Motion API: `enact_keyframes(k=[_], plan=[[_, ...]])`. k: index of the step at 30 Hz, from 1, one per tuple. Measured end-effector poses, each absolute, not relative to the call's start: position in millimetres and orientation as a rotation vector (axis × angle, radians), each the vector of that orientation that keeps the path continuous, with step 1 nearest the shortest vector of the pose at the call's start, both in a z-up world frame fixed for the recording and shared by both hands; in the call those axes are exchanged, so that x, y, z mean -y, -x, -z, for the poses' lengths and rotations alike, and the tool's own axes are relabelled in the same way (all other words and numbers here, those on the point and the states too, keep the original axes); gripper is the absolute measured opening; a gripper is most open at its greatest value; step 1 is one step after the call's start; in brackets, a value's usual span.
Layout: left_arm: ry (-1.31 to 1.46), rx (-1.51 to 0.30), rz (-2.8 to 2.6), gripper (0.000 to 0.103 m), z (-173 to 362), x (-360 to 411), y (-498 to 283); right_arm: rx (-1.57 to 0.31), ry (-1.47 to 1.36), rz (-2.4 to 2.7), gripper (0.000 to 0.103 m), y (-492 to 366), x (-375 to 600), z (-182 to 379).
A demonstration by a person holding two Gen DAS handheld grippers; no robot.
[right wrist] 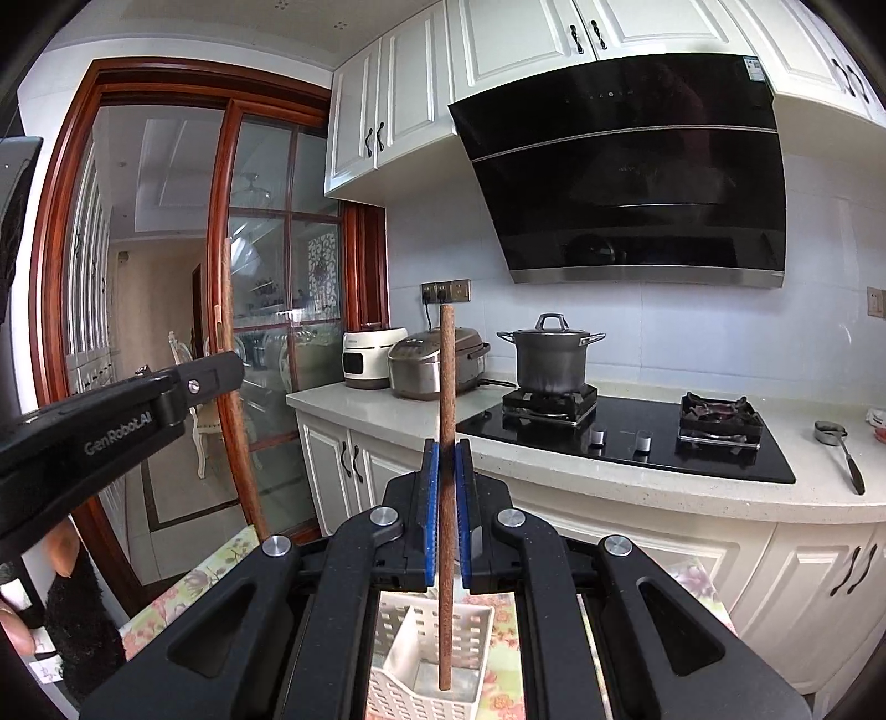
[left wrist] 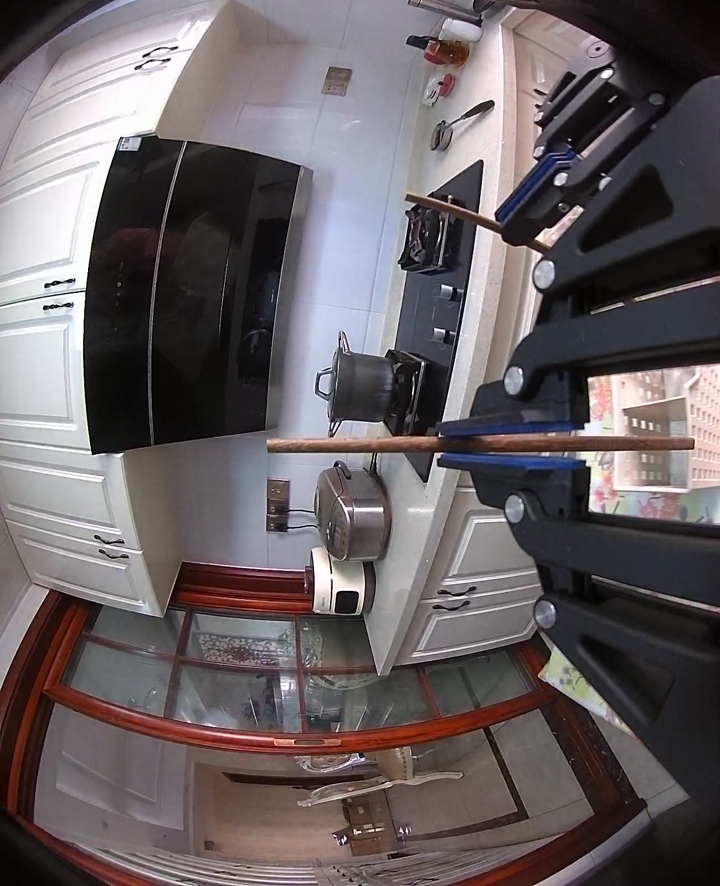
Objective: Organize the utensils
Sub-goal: 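Lower the chopstick into the white caddy and open the left tool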
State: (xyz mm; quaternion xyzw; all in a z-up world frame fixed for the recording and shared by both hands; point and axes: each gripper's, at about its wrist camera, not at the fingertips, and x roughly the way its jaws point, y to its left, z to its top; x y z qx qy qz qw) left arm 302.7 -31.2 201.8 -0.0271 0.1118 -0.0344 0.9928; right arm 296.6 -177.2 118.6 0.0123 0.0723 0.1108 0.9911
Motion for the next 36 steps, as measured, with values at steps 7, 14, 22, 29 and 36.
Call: enact_keyframes(k=[7,14,22,29,36], plan=[[0.095,-0.312,0.065,0.006,-166.4,18.8,-339.3,-0.215,-0.052,-0.248,0.006,-328.1,174.0,-94.2],[0.105,-0.43,0.092,0.006,-115.8,11.8,-362.7,-0.349,-0.044,-0.294,0.006,-362.3,161.7,-63.1],[0.123,-0.512,0.096,0.006,-84.6,2.9,-376.5,-0.456,-0.068,-0.28,0.012,-384.6,159.4,-37.3],[0.131,-0.518,0.074,0.025,-76.6,-3.9,-379.1,-0.457,-0.09,-0.264,0.054,-384.6,169.5,-29.4],[0.137,-0.46,0.014,0.062,-81.1,-24.9,-349.4,-0.433,-0.078,-0.248,0.054,-362.5,186.0,-31.9]])
